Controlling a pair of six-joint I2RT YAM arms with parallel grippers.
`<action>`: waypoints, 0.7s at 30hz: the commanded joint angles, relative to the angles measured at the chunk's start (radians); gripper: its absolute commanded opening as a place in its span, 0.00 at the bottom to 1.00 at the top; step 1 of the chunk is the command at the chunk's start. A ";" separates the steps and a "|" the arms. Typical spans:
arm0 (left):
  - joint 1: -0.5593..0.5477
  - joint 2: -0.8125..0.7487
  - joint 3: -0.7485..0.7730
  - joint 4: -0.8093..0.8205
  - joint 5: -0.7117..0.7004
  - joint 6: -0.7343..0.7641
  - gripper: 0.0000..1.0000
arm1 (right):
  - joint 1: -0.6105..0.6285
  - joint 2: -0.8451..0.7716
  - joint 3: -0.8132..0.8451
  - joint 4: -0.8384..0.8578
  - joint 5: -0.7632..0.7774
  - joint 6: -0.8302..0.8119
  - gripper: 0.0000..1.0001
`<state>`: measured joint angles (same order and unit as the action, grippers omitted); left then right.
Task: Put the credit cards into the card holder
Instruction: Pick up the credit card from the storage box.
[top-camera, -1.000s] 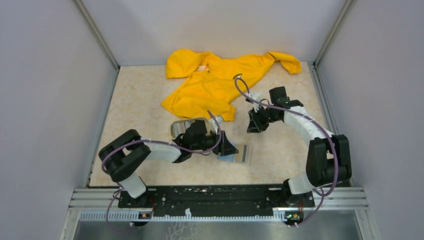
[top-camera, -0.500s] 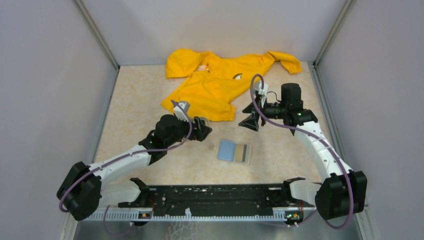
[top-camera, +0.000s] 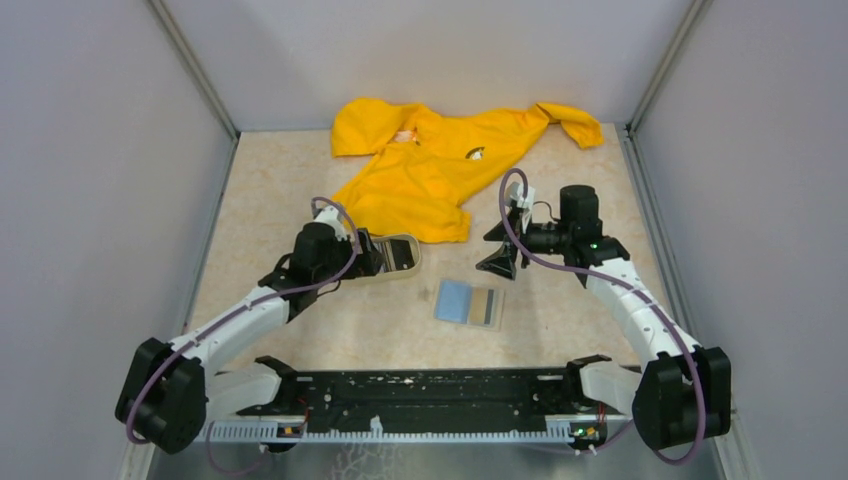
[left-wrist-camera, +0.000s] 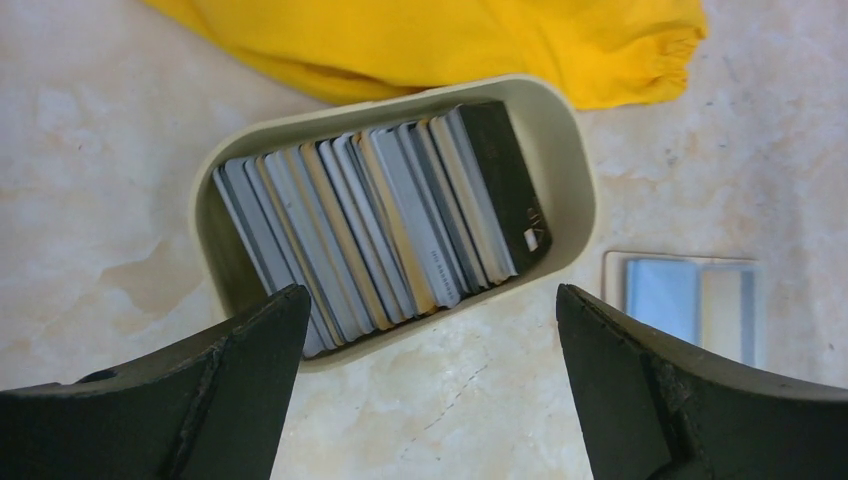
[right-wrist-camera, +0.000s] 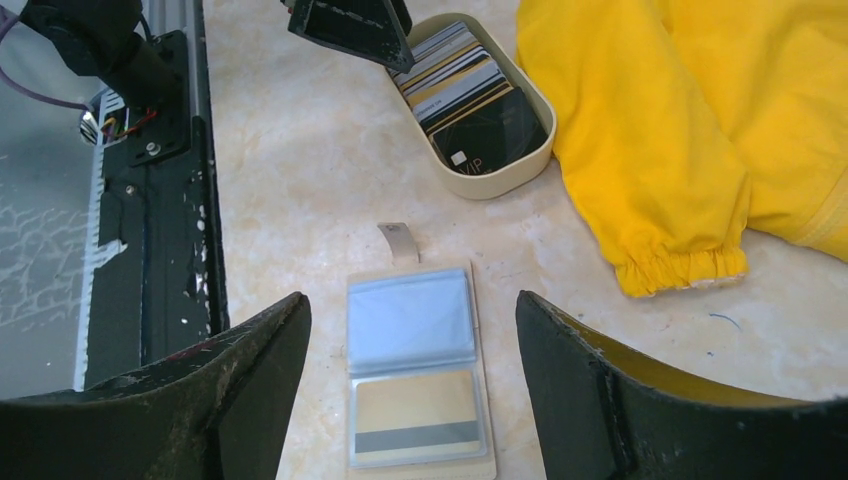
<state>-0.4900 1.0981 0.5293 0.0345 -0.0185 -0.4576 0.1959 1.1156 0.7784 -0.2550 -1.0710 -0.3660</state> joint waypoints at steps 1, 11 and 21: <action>0.005 0.031 0.067 -0.133 -0.092 -0.032 0.99 | 0.000 -0.029 0.010 0.056 -0.029 -0.012 0.74; 0.004 0.124 0.124 -0.208 -0.190 -0.116 0.98 | 0.001 -0.022 0.001 0.063 -0.024 -0.011 0.74; 0.005 0.223 0.190 -0.233 -0.179 -0.149 0.97 | 0.001 -0.014 -0.007 0.069 -0.028 -0.014 0.74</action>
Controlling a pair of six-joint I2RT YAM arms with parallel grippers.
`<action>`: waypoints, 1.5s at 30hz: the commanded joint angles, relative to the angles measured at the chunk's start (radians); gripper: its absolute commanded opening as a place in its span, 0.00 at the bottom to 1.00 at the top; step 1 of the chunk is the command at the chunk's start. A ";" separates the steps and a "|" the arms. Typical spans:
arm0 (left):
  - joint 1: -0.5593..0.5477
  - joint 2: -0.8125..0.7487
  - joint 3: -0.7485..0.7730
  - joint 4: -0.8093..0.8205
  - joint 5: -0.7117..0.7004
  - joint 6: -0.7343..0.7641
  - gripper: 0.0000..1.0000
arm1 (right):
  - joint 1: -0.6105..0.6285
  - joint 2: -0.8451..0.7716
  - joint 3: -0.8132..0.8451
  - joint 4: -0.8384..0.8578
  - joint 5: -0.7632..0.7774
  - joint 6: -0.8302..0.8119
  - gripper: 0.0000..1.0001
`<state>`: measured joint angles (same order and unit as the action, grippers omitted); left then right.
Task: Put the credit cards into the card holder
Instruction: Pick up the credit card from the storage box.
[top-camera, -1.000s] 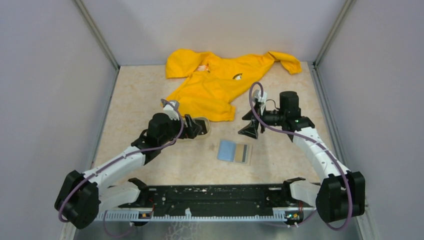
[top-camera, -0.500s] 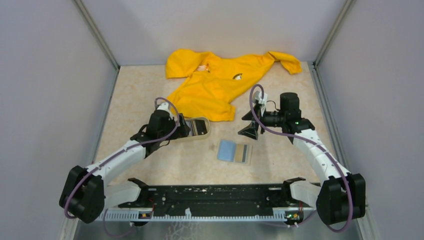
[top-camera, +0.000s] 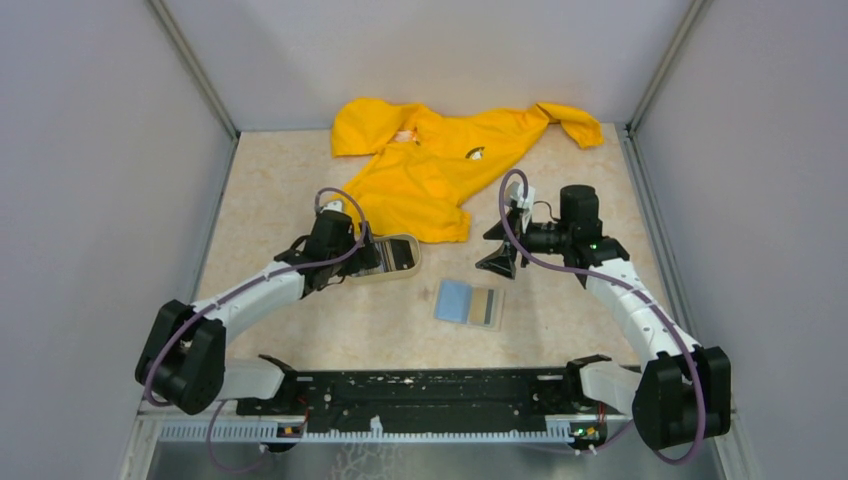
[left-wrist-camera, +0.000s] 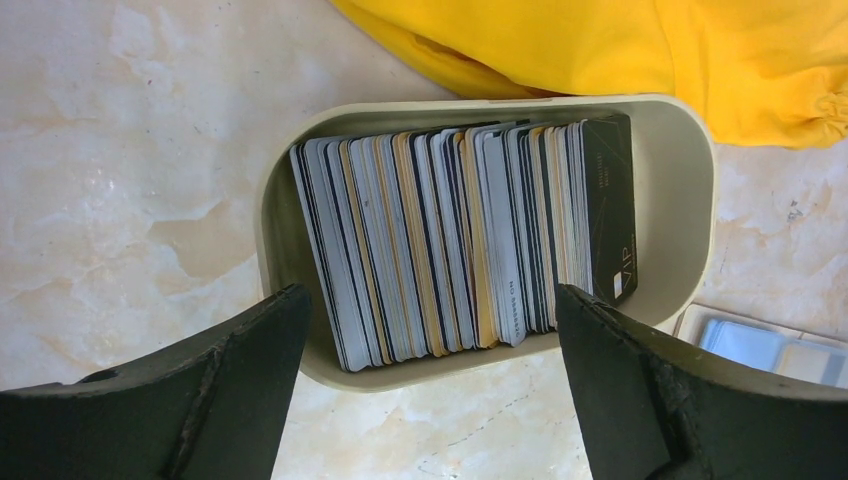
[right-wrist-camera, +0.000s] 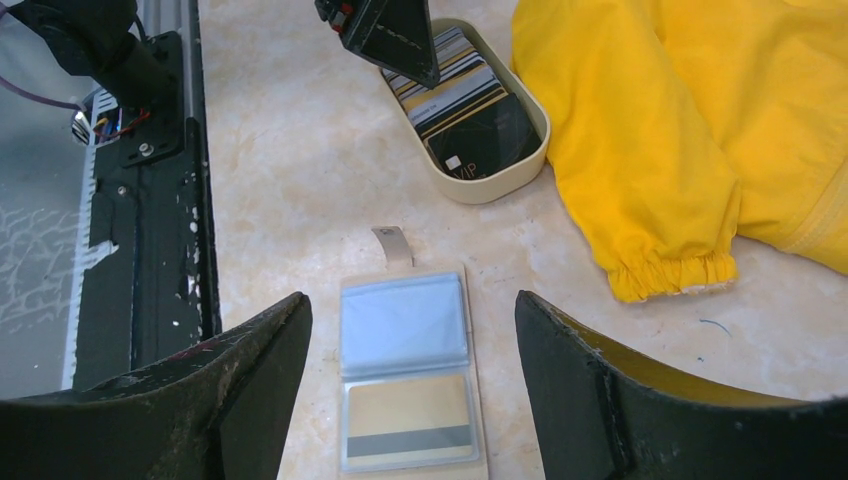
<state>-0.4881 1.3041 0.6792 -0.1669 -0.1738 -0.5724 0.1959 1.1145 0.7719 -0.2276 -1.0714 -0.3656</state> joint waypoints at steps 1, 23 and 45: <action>0.003 0.022 0.042 -0.037 -0.032 -0.043 0.97 | 0.001 -0.013 0.000 0.041 -0.028 -0.014 0.74; 0.003 0.192 0.140 -0.138 -0.018 -0.139 0.98 | 0.001 -0.009 0.000 0.039 -0.029 -0.019 0.74; 0.002 0.024 -0.012 0.135 0.230 -0.106 0.83 | 0.001 -0.021 0.001 0.034 -0.034 -0.023 0.74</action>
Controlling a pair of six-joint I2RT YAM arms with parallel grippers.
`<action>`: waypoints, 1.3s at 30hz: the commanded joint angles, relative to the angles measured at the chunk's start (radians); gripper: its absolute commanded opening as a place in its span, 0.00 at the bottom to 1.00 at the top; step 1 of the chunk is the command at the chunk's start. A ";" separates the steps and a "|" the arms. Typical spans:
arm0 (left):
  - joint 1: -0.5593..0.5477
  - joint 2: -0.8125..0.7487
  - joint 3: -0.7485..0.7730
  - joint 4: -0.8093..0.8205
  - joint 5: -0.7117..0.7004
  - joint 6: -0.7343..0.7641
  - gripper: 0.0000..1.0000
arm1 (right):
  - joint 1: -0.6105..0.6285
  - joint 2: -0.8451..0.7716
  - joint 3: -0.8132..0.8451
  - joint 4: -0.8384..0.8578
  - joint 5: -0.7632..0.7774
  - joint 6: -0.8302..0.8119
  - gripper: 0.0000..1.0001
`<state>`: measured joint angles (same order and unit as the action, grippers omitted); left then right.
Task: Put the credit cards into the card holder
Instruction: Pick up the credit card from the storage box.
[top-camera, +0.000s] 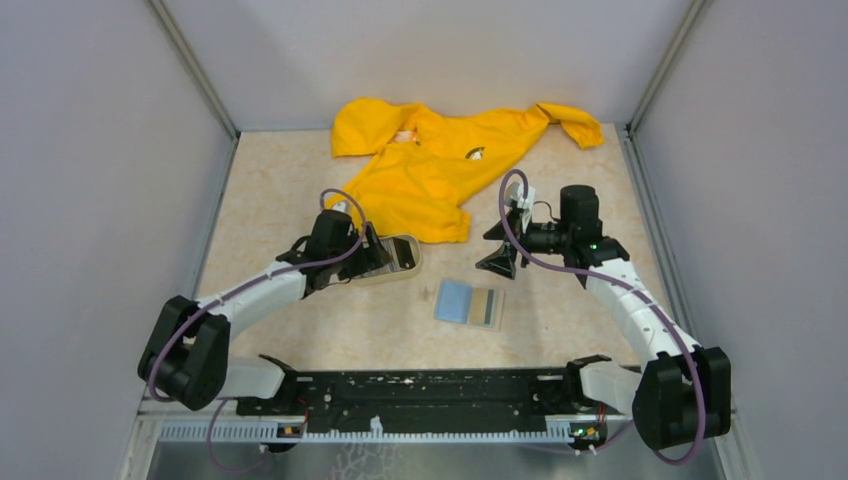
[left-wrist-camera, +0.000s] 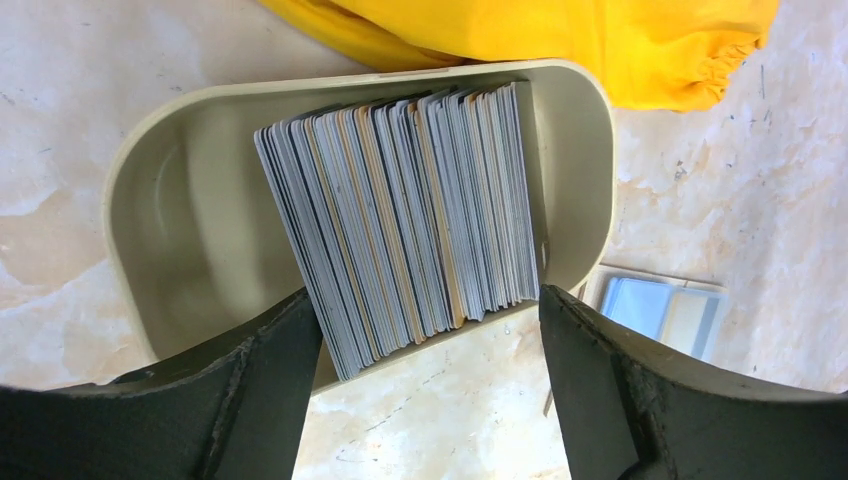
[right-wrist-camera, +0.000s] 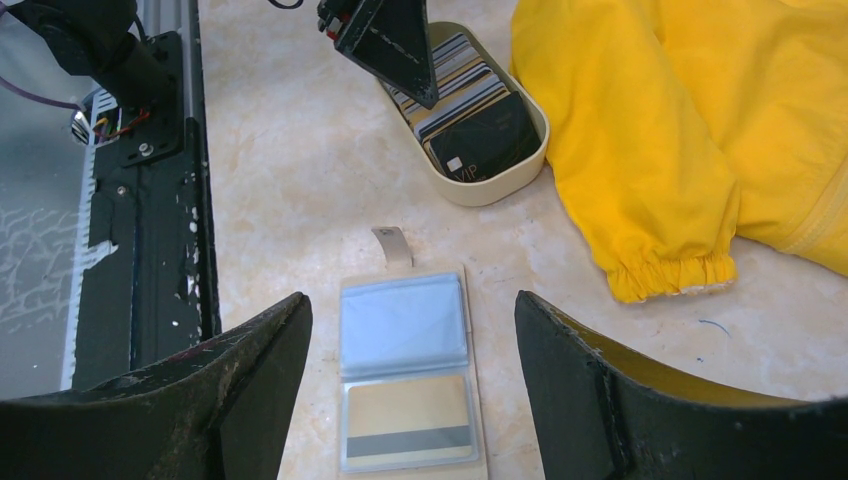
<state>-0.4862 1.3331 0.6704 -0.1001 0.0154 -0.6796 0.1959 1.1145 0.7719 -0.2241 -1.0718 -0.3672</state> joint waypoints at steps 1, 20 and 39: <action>0.001 0.002 -0.002 0.068 0.042 0.000 0.84 | -0.001 -0.020 0.000 0.030 -0.034 -0.021 0.74; 0.053 -0.111 -0.090 0.092 0.055 -0.044 0.78 | -0.001 -0.027 0.003 0.029 -0.041 -0.021 0.74; 0.081 -0.140 -0.130 0.067 0.021 -0.041 0.57 | -0.002 -0.028 0.001 0.031 -0.043 -0.022 0.74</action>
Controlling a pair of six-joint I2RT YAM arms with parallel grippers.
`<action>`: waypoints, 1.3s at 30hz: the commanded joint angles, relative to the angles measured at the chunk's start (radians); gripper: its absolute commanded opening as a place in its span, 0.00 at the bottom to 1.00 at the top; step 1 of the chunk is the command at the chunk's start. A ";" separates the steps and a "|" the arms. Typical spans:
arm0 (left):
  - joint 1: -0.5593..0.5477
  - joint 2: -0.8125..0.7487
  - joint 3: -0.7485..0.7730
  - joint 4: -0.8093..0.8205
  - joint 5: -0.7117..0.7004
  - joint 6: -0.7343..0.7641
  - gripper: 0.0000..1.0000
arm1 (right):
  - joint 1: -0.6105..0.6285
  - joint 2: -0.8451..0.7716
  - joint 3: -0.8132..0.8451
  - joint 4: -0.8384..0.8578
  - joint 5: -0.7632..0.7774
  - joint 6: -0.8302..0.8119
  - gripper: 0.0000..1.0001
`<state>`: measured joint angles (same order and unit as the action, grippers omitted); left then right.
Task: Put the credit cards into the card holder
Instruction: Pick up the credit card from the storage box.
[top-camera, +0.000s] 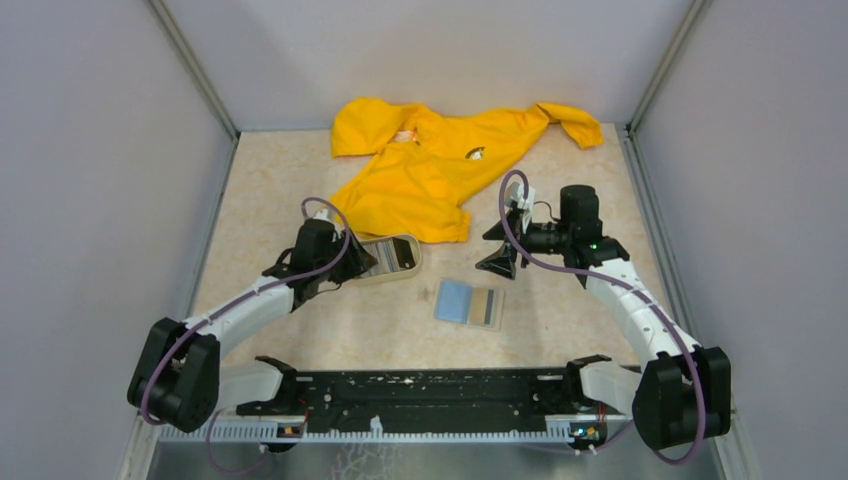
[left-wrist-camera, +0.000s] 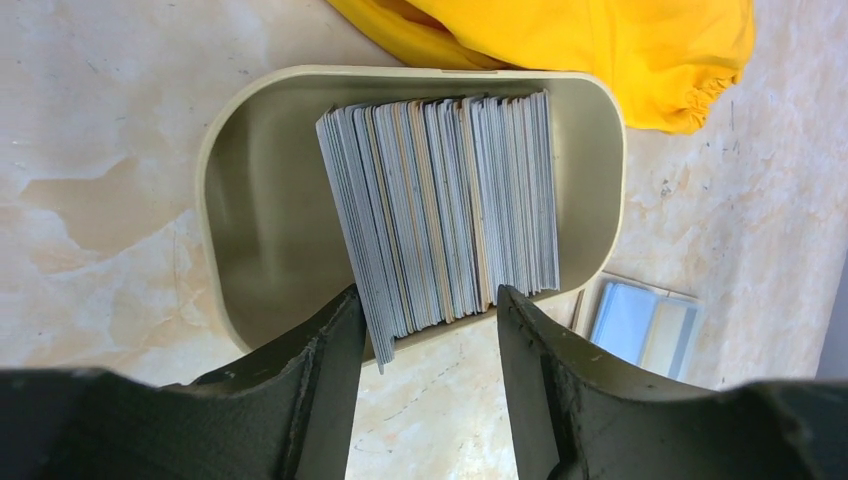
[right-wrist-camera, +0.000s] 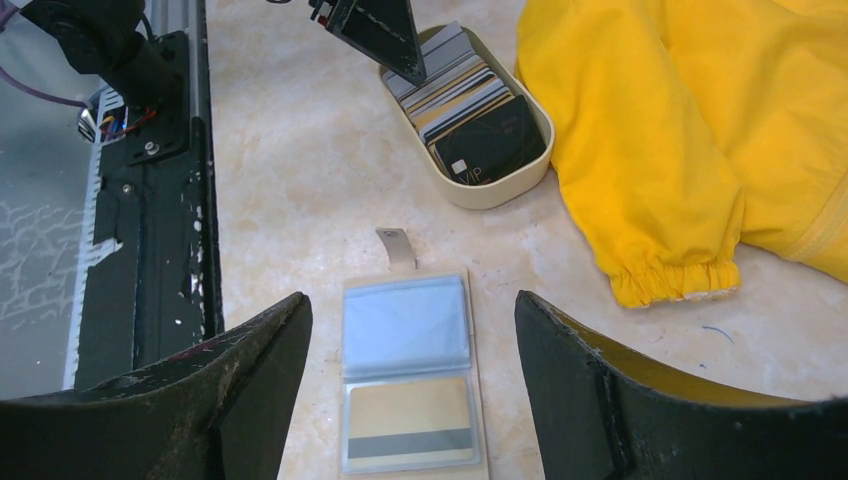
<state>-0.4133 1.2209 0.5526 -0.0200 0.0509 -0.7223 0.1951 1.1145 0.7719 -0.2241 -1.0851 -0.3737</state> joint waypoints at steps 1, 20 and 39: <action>0.009 -0.030 -0.014 -0.018 -0.019 0.003 0.56 | 0.000 -0.028 0.001 0.030 -0.031 -0.015 0.74; 0.045 -0.095 -0.059 -0.049 -0.030 0.019 0.46 | 0.000 -0.026 -0.001 0.030 -0.033 -0.015 0.74; 0.055 -0.091 -0.060 -0.069 -0.087 0.045 0.16 | 0.000 -0.020 -0.004 0.031 -0.036 -0.014 0.74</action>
<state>-0.3645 1.1366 0.4946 -0.0803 -0.0078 -0.6991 0.1951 1.1145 0.7719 -0.2241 -1.0866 -0.3737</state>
